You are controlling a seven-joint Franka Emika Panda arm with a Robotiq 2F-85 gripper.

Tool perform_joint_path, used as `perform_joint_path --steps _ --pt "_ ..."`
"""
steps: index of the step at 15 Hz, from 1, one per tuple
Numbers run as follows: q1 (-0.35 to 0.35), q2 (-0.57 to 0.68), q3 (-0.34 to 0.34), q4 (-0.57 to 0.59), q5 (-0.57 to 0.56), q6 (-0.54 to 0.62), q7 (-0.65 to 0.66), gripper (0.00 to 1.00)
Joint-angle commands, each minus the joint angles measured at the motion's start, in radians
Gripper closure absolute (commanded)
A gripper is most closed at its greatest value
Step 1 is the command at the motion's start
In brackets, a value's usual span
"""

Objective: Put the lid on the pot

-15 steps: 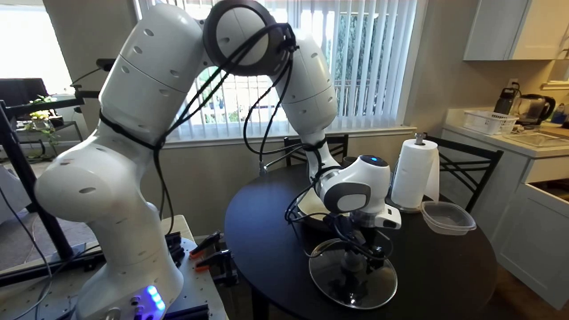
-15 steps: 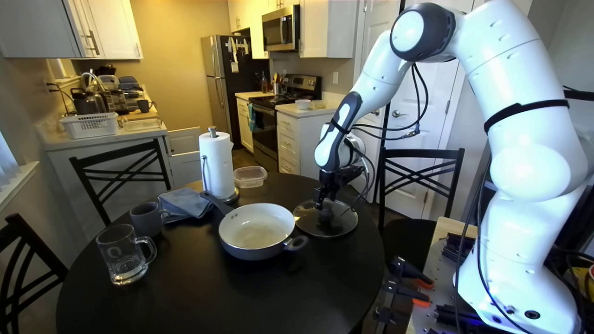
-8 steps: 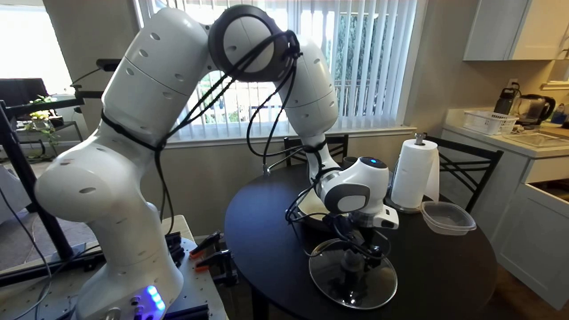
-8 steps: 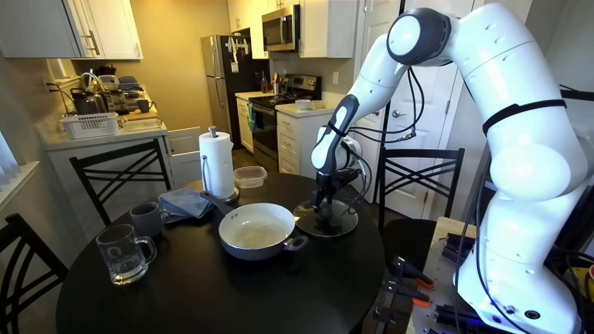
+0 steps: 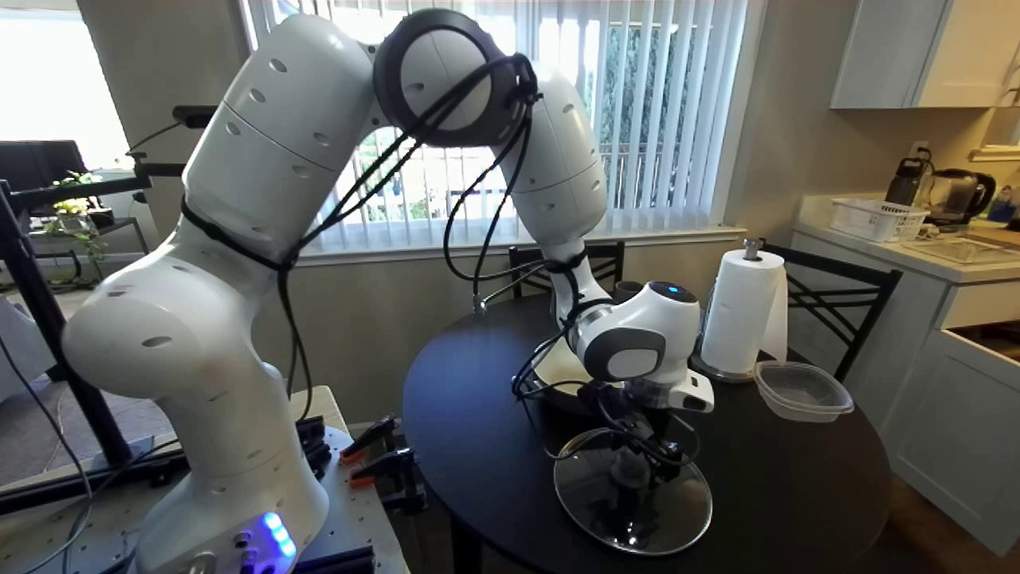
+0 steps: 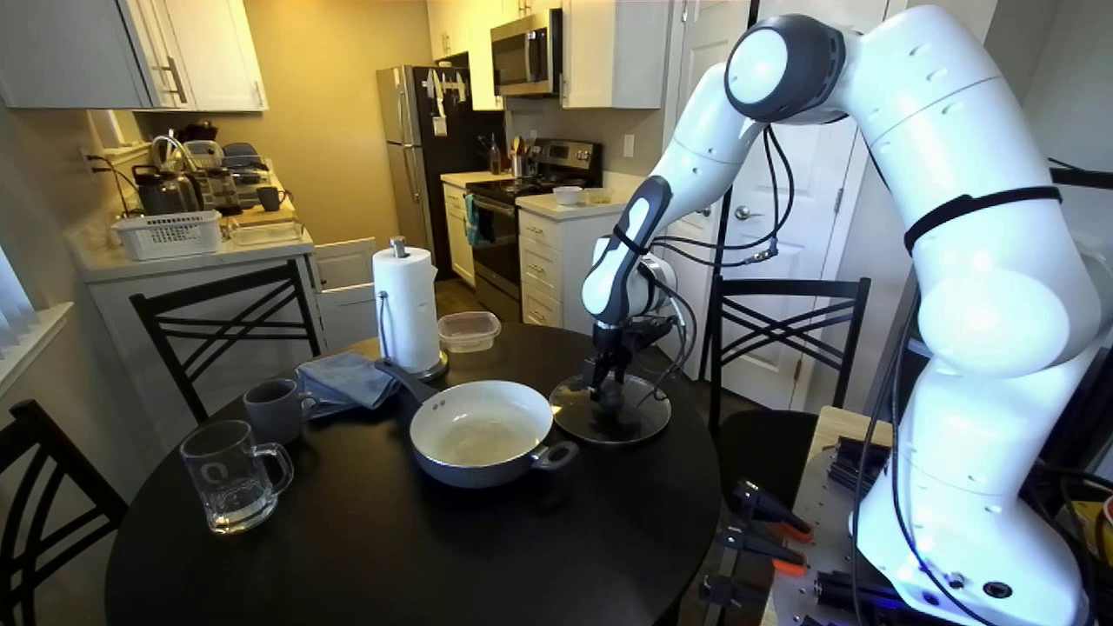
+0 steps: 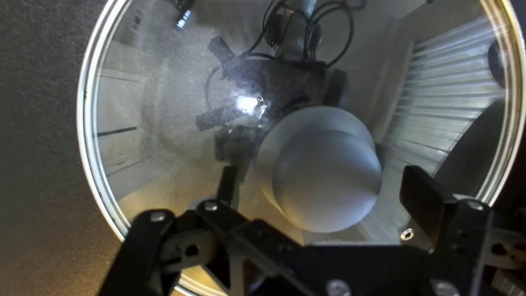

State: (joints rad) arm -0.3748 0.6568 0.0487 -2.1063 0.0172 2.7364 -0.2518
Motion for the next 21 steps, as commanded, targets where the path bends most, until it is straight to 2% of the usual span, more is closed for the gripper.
perform_joint_path --steps 1,2,3,6,9,11,13,14,18,21 --pt "-0.001 -0.008 0.000 0.001 0.019 -0.025 -0.043 0.00" --pt "0.000 -0.007 -0.001 0.001 0.016 -0.021 -0.046 0.05" --pt "-0.003 -0.008 0.003 0.001 0.018 -0.019 -0.051 0.26" --pt "-0.005 -0.007 0.005 0.002 0.017 -0.018 -0.065 0.36" --pt "-0.001 -0.010 0.001 0.003 0.016 -0.020 -0.066 0.58" --pt "0.003 -0.015 -0.003 0.001 0.015 -0.020 -0.060 0.60" --pt "0.002 -0.016 -0.002 0.002 0.016 -0.026 -0.061 0.60" --pt "0.001 -0.016 -0.001 0.003 0.017 -0.031 -0.061 0.10" --pt "0.006 -0.013 -0.006 0.008 0.015 -0.057 -0.060 0.00" --pt "0.011 -0.018 -0.012 0.007 0.015 -0.070 -0.053 0.00"
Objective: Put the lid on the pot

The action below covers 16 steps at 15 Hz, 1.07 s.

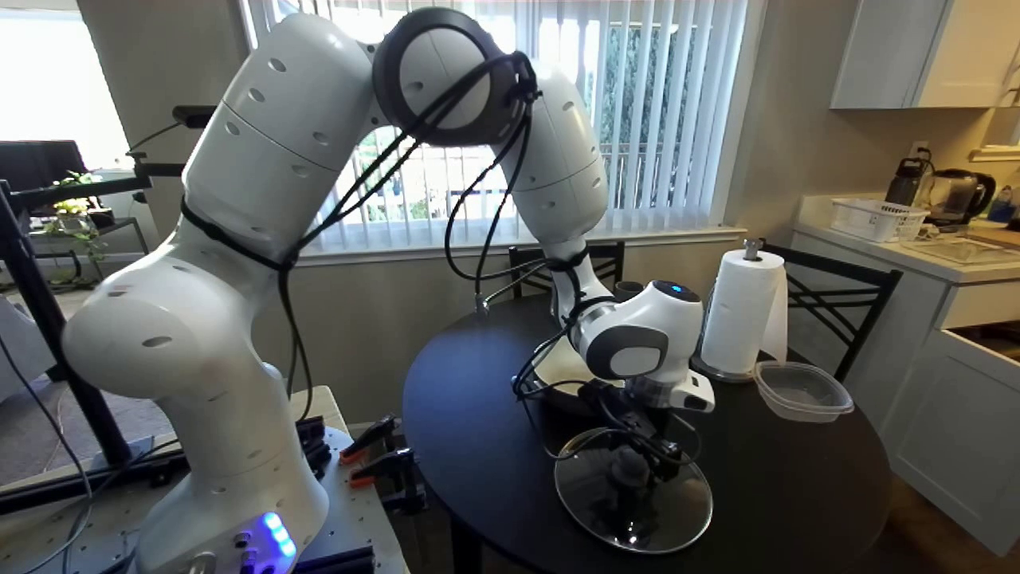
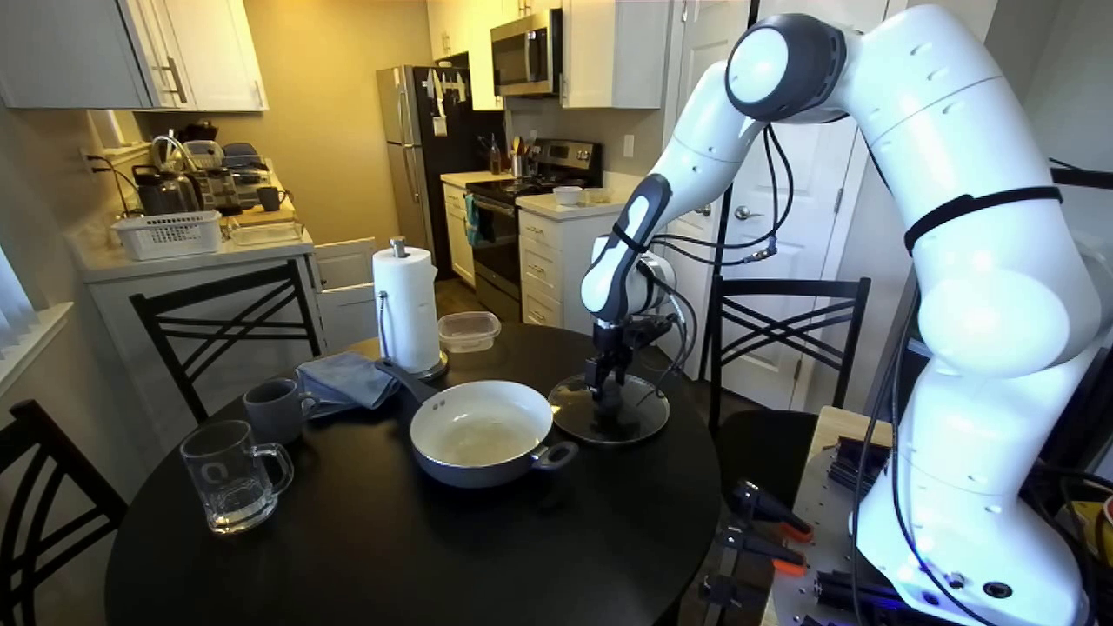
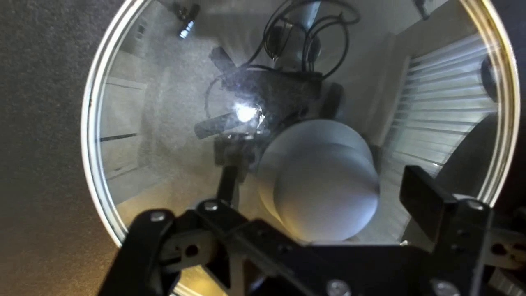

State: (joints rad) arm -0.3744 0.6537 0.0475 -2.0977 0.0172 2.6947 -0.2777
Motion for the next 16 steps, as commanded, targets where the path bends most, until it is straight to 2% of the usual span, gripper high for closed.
perform_joint_path --steps 1,2,3,8,11,16 --pt "0.012 -0.016 -0.012 -0.002 0.015 -0.031 -0.026 0.00" --pt "0.014 -0.016 -0.016 -0.003 0.013 -0.031 -0.023 0.25" --pt "0.022 -0.019 -0.024 -0.006 0.008 -0.030 -0.013 0.26" --pt "0.050 -0.043 -0.047 -0.026 0.000 -0.015 -0.001 0.58" --pt "0.065 -0.053 -0.056 -0.030 -0.005 -0.012 0.000 0.66" --pt "0.080 -0.082 -0.061 -0.057 -0.006 -0.012 0.001 0.67"
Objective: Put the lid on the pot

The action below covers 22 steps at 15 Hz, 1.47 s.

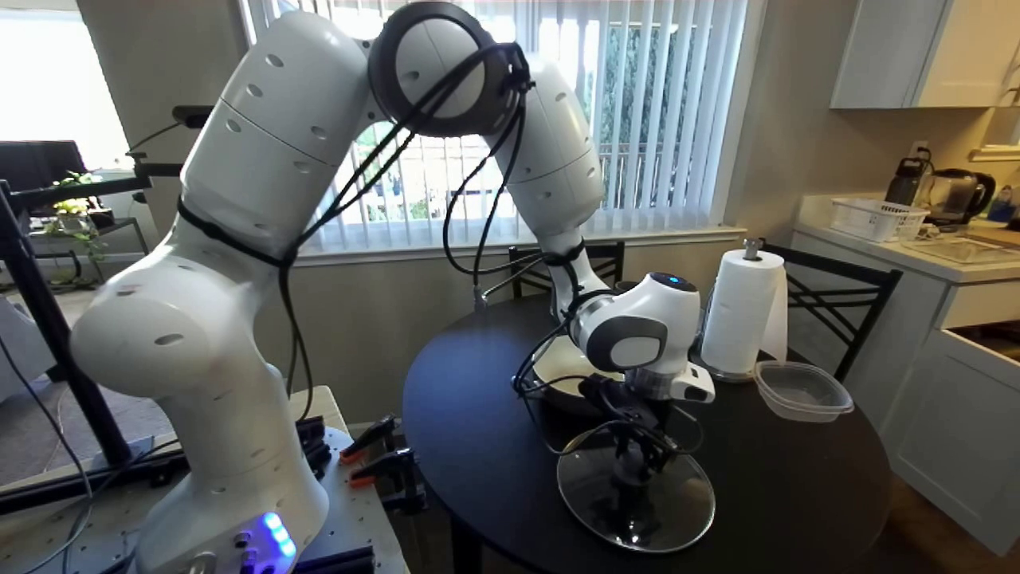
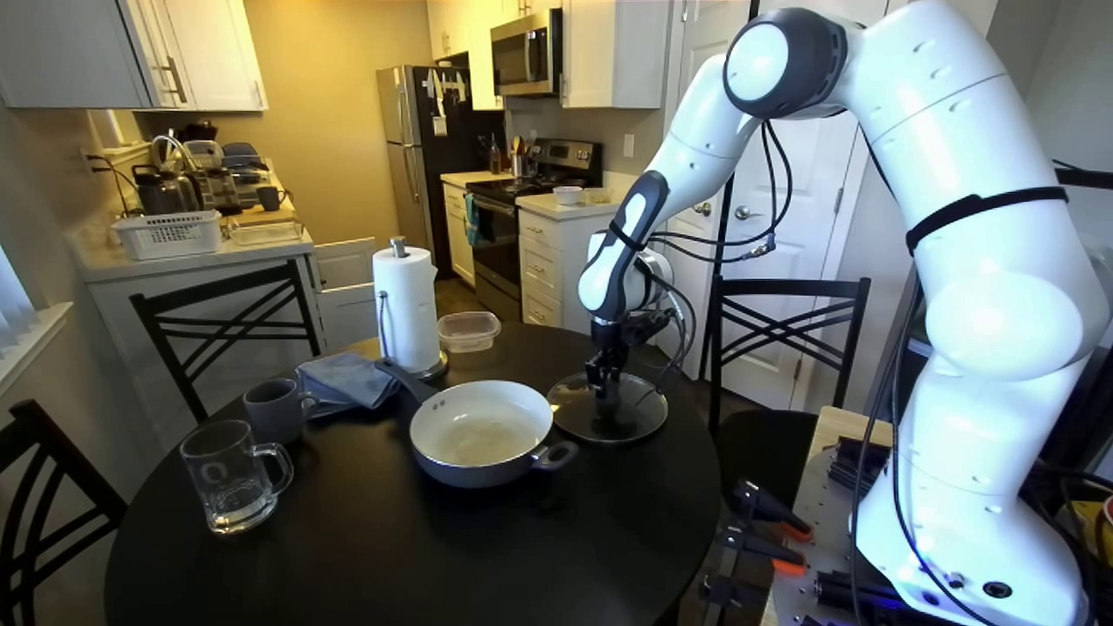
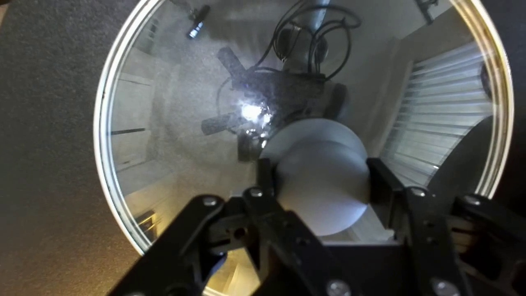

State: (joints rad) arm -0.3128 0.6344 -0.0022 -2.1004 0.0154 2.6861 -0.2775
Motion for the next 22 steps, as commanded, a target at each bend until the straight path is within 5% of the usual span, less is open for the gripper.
perform_joint_path --steps 1,13,22 --pt "0.015 -0.074 -0.006 -0.062 -0.001 -0.006 -0.006 0.67" --pt "0.189 -0.351 -0.116 -0.165 -0.135 -0.147 0.144 0.67" --pt "0.254 -0.314 -0.087 -0.069 -0.187 -0.280 0.139 0.67"
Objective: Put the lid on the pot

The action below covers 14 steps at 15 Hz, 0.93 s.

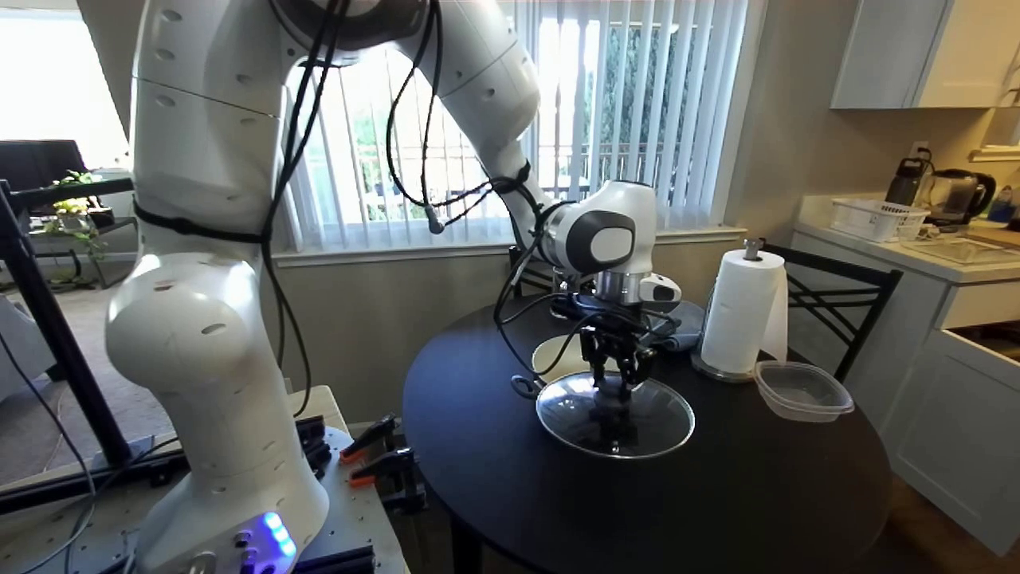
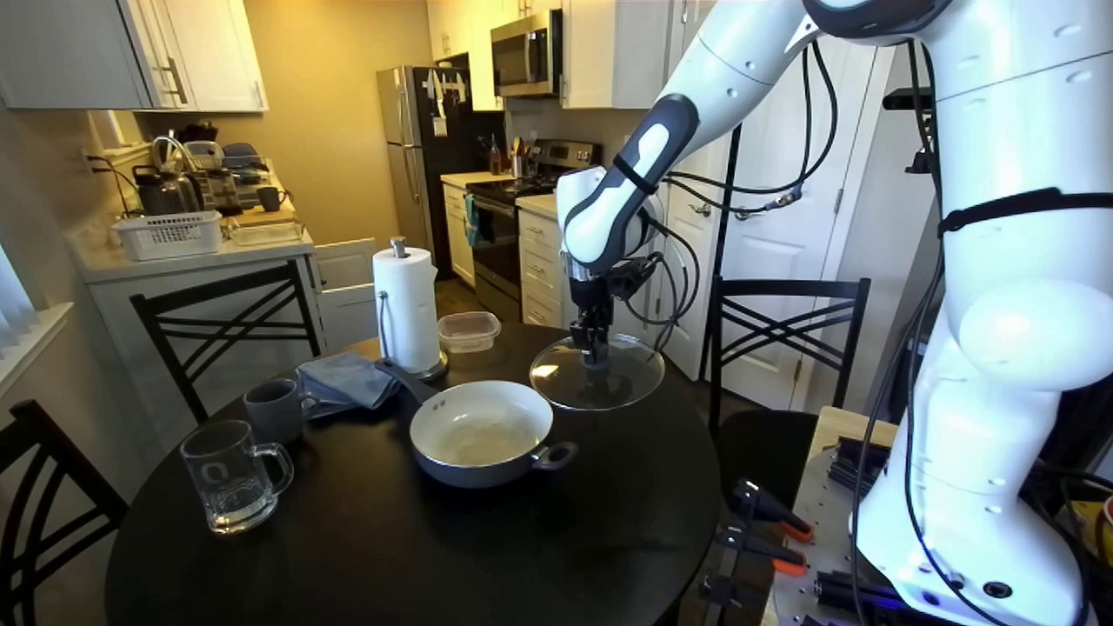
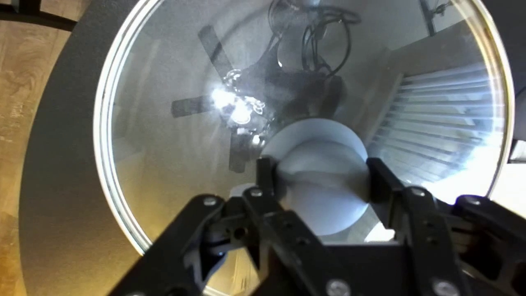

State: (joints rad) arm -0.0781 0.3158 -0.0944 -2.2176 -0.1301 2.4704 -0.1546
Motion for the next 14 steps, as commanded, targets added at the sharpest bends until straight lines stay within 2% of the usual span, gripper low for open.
perform_joint_path --steps 1,6,14 --pt "0.028 0.015 0.010 0.070 -0.048 -0.086 0.014 0.67" --pt "0.069 0.103 0.036 0.216 -0.086 -0.148 0.006 0.67" --pt "0.099 0.310 0.096 0.486 -0.067 -0.252 -0.026 0.67"
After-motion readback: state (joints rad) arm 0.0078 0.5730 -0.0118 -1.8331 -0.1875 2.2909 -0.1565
